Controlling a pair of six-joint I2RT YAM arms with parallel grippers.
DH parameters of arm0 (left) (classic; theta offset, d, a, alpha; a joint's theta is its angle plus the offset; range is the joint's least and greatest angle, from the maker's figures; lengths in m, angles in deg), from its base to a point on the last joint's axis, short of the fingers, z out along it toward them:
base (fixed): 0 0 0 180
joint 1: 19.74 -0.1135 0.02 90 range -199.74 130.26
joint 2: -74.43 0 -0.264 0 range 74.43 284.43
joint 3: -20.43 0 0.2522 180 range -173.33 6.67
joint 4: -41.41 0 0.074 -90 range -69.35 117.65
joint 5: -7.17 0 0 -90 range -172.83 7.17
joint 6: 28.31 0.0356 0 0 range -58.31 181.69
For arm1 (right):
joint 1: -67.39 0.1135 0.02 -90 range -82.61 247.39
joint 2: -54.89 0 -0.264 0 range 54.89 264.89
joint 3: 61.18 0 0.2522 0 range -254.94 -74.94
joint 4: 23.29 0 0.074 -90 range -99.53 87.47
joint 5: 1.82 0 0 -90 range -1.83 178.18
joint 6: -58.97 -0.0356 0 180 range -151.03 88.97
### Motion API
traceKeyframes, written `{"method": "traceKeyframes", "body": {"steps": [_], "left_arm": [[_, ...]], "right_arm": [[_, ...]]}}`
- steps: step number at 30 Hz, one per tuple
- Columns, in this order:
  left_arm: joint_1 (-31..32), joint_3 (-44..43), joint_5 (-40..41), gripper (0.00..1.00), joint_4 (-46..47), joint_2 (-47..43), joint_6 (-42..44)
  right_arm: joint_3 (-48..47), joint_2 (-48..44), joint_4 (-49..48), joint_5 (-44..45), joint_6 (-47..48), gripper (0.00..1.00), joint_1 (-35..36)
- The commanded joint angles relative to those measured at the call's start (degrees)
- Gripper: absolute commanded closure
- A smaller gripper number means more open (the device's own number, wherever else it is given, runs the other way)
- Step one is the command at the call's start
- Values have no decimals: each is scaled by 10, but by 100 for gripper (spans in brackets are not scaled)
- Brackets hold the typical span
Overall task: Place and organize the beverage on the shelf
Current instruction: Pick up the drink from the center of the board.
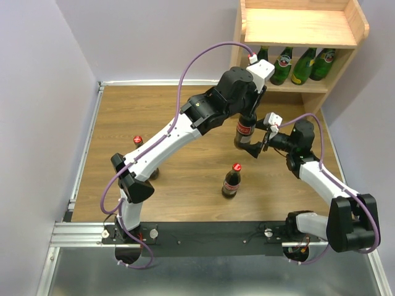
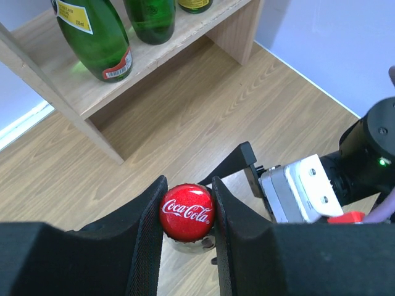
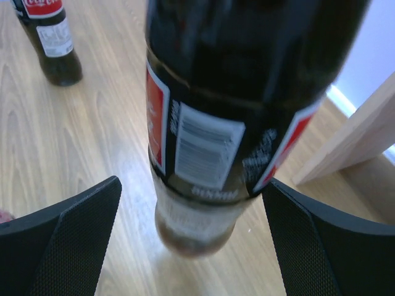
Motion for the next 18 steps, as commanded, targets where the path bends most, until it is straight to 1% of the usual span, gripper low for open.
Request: {"method": "traceKeyframes", "body": {"steps": [1,6,14,16,18], "left_arm": [[2,-48,-13,100,111,-28,-11],[2,-48,-14,100,118,-33,-16],[2,-37,-11,100,139,-42,-22],[2,-35,-10,100,142,-44,-23],[2,-34,-9,100,146,-46,-23]], "right_arm": [[16,2,-105,67,-43,0,26],[16,20,-175,88,-92,0,42],[28,47,-243,115,-111,1,72],[29,51,-252,121,-124,2,73],[29,54,-259,123,-137,6,74]]}}
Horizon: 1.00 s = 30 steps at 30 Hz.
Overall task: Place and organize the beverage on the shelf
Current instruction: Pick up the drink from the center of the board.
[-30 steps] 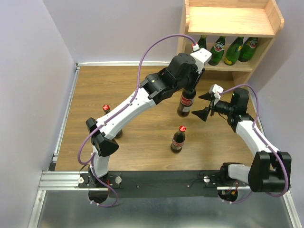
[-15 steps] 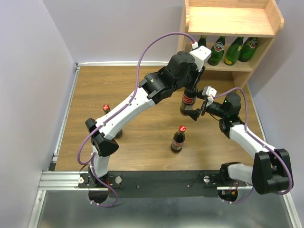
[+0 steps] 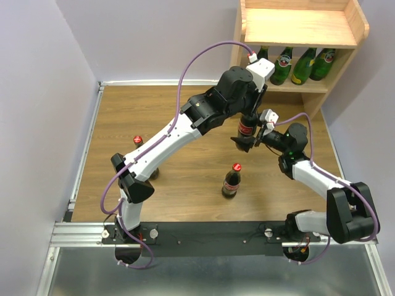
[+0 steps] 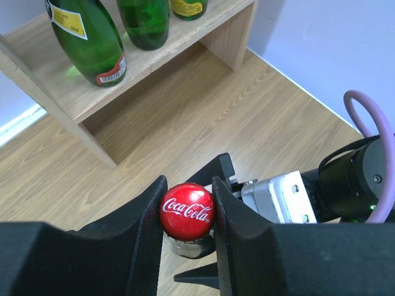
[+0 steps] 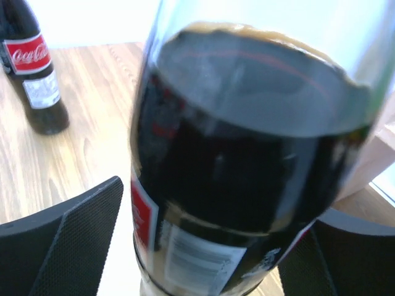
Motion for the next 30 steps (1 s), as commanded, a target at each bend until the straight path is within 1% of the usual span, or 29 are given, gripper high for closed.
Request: {"method": "traceKeyframes", "body": {"steps": [1,2,4,5,7,8,10,11,14,18,19,21,22,25,30], "left_arm": [[2,-32,1,100,136,-47,-10],[2,-31,1,100,138,-49,-11],[2,-29,1,100,138,-49,-11],[2,-29,3,100,138,-50,-10],[2,-29,5,100,138,-52,-10],[2,-28,5,100,139,-51,-9],[2,-24,5,100,140,-54,-9],[2,-23,5,100,140,-55,-9],[2,-15,4,100,142,-58,-8],[-2,8,-3,100,154,-69,-8],[-3,24,-9,98,159,-73,-10],[-6,40,-11,83,173,-84,-13],[-7,51,-12,69,177,-88,-14],[-9,65,-11,52,183,-97,-15],[-13,80,-8,40,192,-112,-12]], "right_arm": [[9,11,-59,24,-35,8,6],[10,11,-60,23,-36,13,7],[8,11,-61,21,-39,19,7],[7,11,-60,17,-40,26,7],[7,11,-60,13,-40,33,7],[5,11,-59,6,-39,43,7],[4,9,-58,1,-38,56,7],[4,7,-58,-4,-37,70,7],[9,-12,-57,4,-31,99,7],[4,-45,-43,10,-22,99,7],[0,-49,-37,9,-26,99,6],[-14,-54,-20,1,-39,100,6],[-17,-55,-18,0,-43,99,6],[-30,-59,-8,1,-57,99,6],[-47,-61,9,-4,-68,99,0]]}}
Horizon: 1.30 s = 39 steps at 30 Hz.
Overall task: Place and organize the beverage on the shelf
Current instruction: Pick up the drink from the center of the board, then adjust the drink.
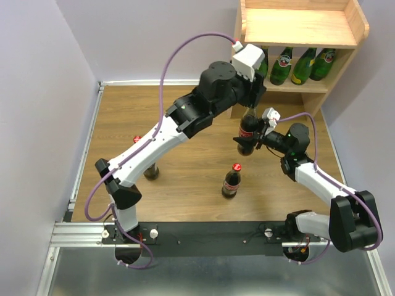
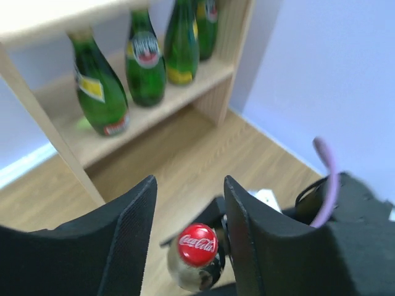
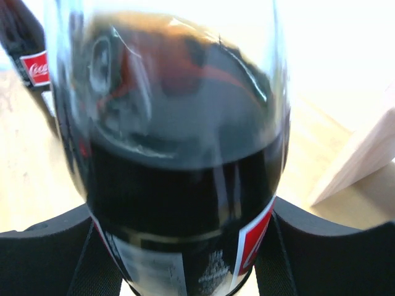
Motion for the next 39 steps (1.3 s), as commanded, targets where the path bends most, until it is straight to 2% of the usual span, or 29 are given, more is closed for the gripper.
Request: {"method": "traceKeyframes", "body": {"steps": [1,3,12,27,39], "left_arm": [[-9,13,5,38,76,-52,1],[-11,16,6,35,84,-59,1],[-18,40,24,34,99,-87,19],[-25,251,71,34,168,-211,50],[-28,353,46,34,207,-224,49]], "right_arm": [[-46,-22,-35,-21,-14,99,0],[-49,-23,-32,-19,-18,99,-3],[-72,-27,-11,0,-39,99,-20],[-116,-32,45,26,-42,100,-35],[-76,-22,67,30,12,99,-37]]}}
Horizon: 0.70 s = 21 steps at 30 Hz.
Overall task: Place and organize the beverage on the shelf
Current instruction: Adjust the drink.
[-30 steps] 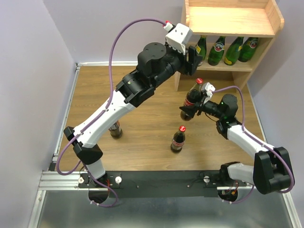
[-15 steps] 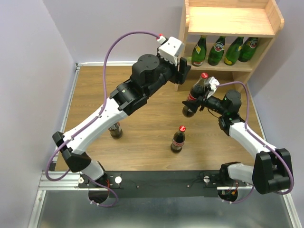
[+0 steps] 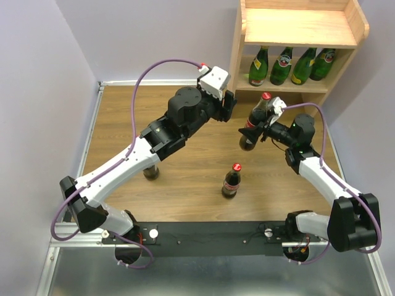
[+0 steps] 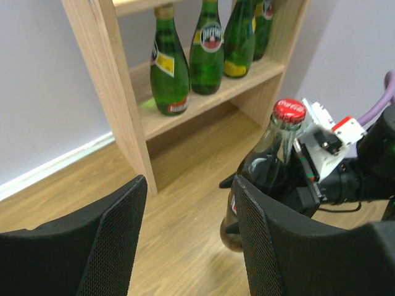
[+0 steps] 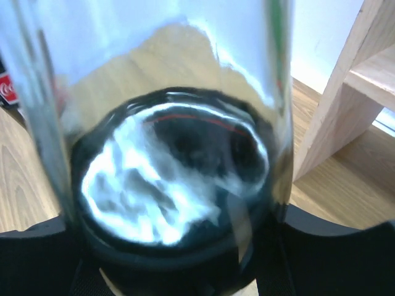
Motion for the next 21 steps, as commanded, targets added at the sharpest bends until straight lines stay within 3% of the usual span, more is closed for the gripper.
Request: {"method": "traceKeyframes", "body": {"steps": [1,21], "left_arm": [[-2,21,-8,34,31,0,4],[-4,84,-50,33,103,20,-1]], "right_arm": [[-5,-19,-63,11,40,99,-2],[32,53,-77,-4,80,99,-2]]}}
